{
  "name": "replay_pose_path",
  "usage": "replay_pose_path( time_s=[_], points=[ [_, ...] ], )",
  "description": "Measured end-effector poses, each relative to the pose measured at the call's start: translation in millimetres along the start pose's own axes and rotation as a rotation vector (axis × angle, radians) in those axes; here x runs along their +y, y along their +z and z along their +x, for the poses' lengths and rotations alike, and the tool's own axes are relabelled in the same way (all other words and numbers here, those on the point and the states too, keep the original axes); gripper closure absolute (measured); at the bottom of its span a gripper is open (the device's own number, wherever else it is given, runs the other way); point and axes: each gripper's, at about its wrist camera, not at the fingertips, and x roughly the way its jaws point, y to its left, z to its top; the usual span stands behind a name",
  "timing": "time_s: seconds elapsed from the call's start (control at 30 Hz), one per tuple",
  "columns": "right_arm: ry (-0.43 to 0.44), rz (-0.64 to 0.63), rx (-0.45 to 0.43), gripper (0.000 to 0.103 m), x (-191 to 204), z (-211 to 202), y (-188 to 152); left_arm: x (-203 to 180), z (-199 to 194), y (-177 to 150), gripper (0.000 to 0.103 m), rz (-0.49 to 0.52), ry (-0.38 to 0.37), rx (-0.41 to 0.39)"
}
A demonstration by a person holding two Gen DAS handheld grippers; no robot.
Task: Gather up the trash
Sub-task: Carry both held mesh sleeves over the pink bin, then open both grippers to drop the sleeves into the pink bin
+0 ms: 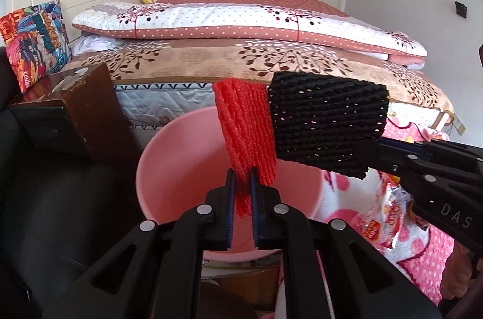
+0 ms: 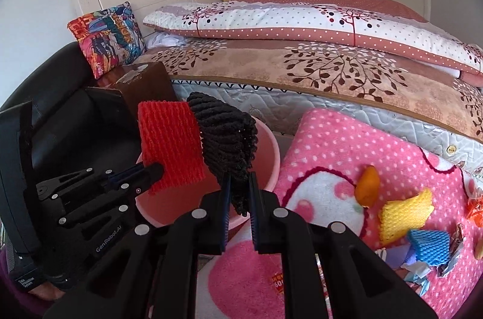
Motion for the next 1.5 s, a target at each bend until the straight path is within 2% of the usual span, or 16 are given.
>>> replay_pose_path(
  time_s=[0.27,0.77,0.83,0.9,0.97,1.17,1.3,1.5],
  points=[
    [-0.005,-0.007,0.053,0.092,14,33,2,27,15,-5,0.094,-0.047,0.031,0.037],
    [-0.02,-0.005,0.094,0.092,19,55,-6,45,31,-16,0.093,-0.082,0.042,0.082],
    [-0.021,-0.005,0.091,0.088,20,55,-6,45,32,-16,0.09,-0.086,0.034,0.087],
    [-0.025,-0.003,0.083,0.078,19,54,-5,47,31,-16,0.072,-0.094,0.023,0.087],
    [-0.022,0.002,0.075,0.075,18,52,-5,48,30,-15,0.065,-0.102,0.012,0.081],
    [-0.012,0.003,0.033,0.063,15,41,-4,54,21,-14,0.06,-0.132,-0.012,0.061],
    [-0.017,-0.005,-0.026,0.054,14,22,-7,57,12,-13,0.058,-0.15,-0.032,0.036],
    [-0.081,-0.018,-0.124,0.039,8,-15,-20,48,-3,-16,0.058,-0.121,-0.078,-0.012]
  ],
)
